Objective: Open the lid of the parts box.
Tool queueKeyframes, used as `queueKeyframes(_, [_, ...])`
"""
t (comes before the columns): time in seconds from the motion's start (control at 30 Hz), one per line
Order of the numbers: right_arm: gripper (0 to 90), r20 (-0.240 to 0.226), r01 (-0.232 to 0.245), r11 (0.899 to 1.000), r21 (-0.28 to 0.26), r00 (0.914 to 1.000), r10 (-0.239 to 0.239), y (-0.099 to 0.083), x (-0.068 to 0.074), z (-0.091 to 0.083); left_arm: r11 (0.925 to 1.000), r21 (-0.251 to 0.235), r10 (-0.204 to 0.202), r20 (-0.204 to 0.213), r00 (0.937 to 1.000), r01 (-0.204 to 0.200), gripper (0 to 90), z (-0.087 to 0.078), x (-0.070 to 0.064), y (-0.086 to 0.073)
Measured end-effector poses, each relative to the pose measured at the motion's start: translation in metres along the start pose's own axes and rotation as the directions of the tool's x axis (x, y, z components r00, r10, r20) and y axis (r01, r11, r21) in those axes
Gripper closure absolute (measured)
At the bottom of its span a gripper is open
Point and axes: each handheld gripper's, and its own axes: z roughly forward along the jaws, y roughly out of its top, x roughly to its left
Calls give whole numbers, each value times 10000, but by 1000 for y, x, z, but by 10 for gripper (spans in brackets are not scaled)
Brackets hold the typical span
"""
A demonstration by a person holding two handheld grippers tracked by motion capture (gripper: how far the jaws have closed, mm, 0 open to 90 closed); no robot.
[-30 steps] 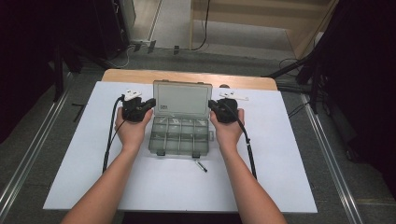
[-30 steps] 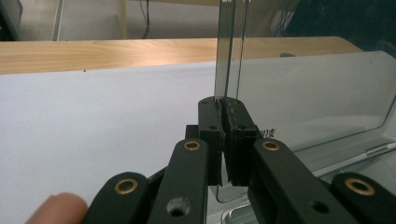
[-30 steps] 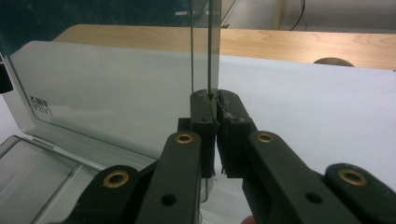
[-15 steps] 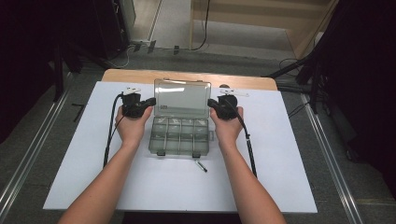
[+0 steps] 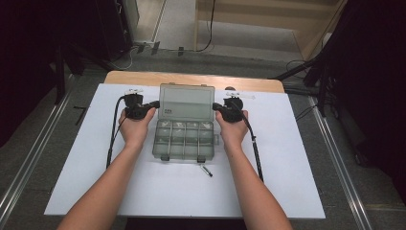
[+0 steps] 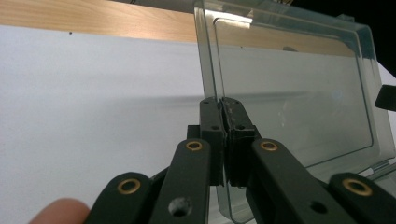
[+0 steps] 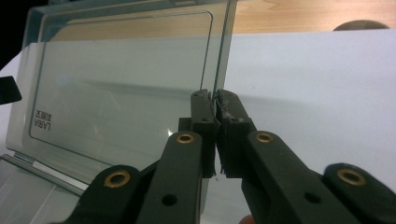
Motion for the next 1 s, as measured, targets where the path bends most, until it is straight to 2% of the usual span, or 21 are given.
queueKeyframes(0.27, [886, -40, -166, 9998, 117, 9999, 167, -2, -3, 5, 9998, 143, -135, 18, 9999, 135, 882, 5, 4, -3])
queueKeyframes(0.5, [891, 10, -83, 9997, 234, 10000, 83, -5, -4, 9, 9995, 260, -181, -45, 9998, 182, 884, 9, 6, -5])
queueKeyframes(0.7, [893, -119, 32, 9996, 266, 9999, -29, -5, -7, 10, 9995, 239, -207, 99, 9997, 205, 878, 10, 8, -6])
queueKeyframes(0.8, [864, -69, 169, 9996, 215, 9998, -167, -6, -7, 10, 9992, 347, 209, -193, 9996, -203, 831, 9, 5, -6])
queueKeyframes(0.83, [853, -45, 169, 9997, 193, 9998, -168, -6, -6, 9, 9991, 341, 271, -86, 9996, -268, 830, 9, 5, -6])
queueKeyframes(0.93, [793, -222, 211, 9997, 110, 9995, -209, -7, -6, 7, 9984, 241, 509, -45, 9987, -507, 735, 6, 2, -6])
queueKeyframes(1.0, [725, -86, 586, 9983, 57, 9982, -586, -8, -4, 3, 9981, 141, 595, 179, 9981, -597, 682, 2, 1, -6])
